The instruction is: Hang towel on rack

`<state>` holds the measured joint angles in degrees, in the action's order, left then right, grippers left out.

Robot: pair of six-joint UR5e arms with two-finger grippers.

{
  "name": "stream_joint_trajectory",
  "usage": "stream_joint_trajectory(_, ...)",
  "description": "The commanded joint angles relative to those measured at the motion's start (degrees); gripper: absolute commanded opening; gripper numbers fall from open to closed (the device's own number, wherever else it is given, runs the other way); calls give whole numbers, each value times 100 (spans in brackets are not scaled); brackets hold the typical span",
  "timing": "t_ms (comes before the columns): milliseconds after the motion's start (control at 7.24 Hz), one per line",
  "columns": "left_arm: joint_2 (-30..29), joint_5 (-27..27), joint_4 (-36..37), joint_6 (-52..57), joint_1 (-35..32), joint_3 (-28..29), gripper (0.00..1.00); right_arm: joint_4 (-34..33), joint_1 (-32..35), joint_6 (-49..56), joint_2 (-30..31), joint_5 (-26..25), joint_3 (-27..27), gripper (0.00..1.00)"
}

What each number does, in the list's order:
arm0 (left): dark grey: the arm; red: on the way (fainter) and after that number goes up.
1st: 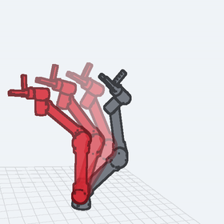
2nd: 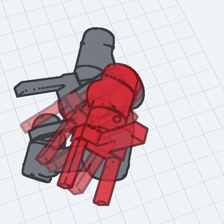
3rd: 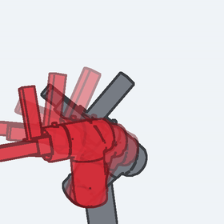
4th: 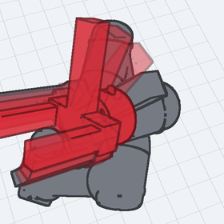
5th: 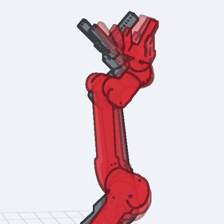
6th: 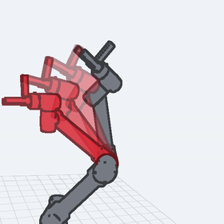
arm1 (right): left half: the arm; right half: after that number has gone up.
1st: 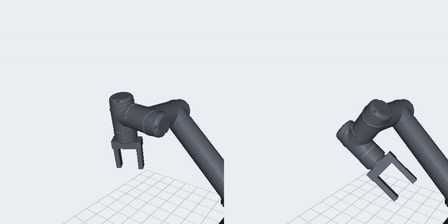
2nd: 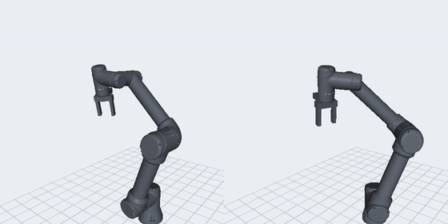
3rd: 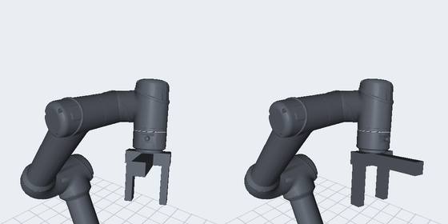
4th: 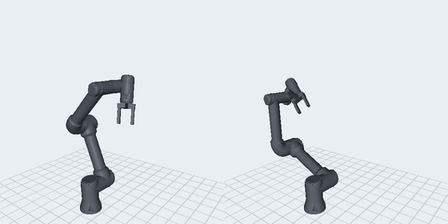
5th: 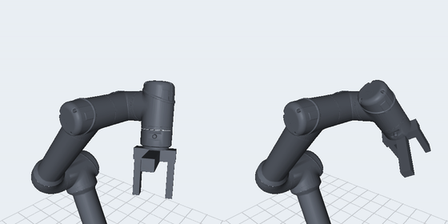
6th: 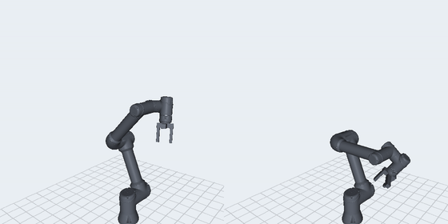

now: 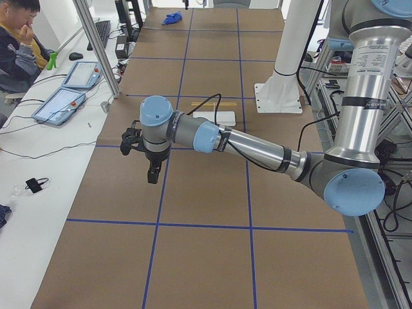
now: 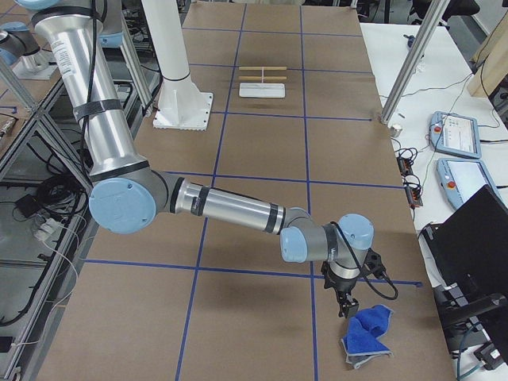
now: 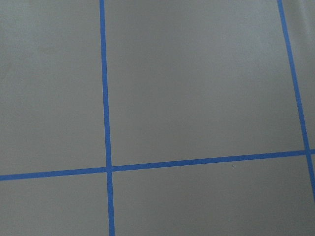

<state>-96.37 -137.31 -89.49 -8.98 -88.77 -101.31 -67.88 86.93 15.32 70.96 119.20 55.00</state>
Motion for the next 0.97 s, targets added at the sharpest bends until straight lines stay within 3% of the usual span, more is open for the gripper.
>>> stream_joint_trajectory(0,-40,2,-233,10,0,250,98,1089,-429,67,-363,-457,-1154,88)
stream_joint_trajectory(138,-40,-6,-523,1,0,452,98,1371,-588,537,-364,-833,-1323,84)
stream_joint_trajectory(414,-40,-6,-840,1,0,708,98,1374,-607,1345,-477,-1090,-1395,75)
stream_joint_trajectory(829,-40,3,-860,1,0,718,98,1391,-685,1816,-775,-1793,-1561,75)
